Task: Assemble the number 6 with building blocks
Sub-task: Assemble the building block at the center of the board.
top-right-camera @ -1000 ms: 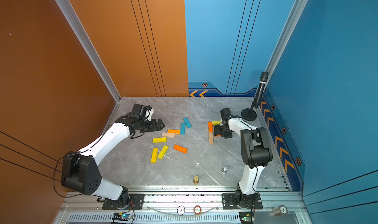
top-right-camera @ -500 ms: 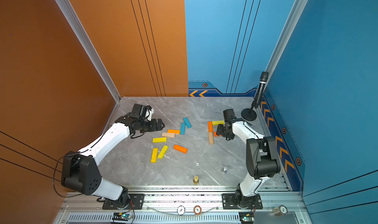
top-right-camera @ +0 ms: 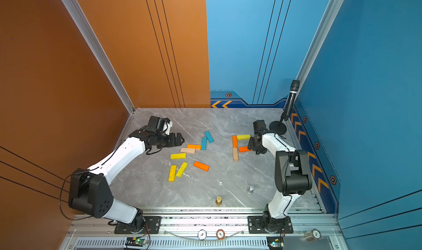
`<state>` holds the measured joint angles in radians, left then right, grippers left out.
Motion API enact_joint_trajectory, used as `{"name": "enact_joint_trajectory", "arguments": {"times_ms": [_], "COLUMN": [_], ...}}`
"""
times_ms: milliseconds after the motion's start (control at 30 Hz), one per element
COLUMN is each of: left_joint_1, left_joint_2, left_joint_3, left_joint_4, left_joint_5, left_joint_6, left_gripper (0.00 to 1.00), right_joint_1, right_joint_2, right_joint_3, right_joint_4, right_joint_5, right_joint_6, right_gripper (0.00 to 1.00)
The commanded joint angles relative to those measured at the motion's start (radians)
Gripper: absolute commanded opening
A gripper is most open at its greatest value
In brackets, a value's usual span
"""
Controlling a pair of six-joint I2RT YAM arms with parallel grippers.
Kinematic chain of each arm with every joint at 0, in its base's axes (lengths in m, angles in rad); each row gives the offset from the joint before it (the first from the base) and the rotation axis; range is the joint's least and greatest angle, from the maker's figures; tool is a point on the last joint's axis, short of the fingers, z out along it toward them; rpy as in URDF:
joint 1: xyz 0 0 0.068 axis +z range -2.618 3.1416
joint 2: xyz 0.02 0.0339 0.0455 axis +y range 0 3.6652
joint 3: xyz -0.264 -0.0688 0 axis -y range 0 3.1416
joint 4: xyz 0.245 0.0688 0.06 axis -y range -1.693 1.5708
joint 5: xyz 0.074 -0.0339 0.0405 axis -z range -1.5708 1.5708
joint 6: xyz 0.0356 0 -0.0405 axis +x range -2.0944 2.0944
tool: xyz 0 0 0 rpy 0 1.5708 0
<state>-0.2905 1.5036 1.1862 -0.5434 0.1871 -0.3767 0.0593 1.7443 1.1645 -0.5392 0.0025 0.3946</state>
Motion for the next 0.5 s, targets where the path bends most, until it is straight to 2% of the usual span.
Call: {"name": "enact_joint_trajectory", "arguments": {"times_ms": [0, 467], "left_joint_1": [-0.009, -0.008], "left_joint_2": [-0.015, -0.022], "left_joint_3": [0.023, 0.021], "left_joint_4": [-0.026, -0.026], "left_joint_5": [0.003, -0.005], "left_joint_6": [0.019, 0.024], "left_gripper": [0.97, 0.97], "right_joint_1": [-0.009, -0.01], "right_joint_2": [0.046, 0.214], "right_joint_3": [0.044, 0.188], "right_joint_4": [0.004, 0.012], "right_joint_5": [-0.046, -0.034], "right_joint_6": [0.026, 0.098], "right_gripper": [0.55, 0.44]}}
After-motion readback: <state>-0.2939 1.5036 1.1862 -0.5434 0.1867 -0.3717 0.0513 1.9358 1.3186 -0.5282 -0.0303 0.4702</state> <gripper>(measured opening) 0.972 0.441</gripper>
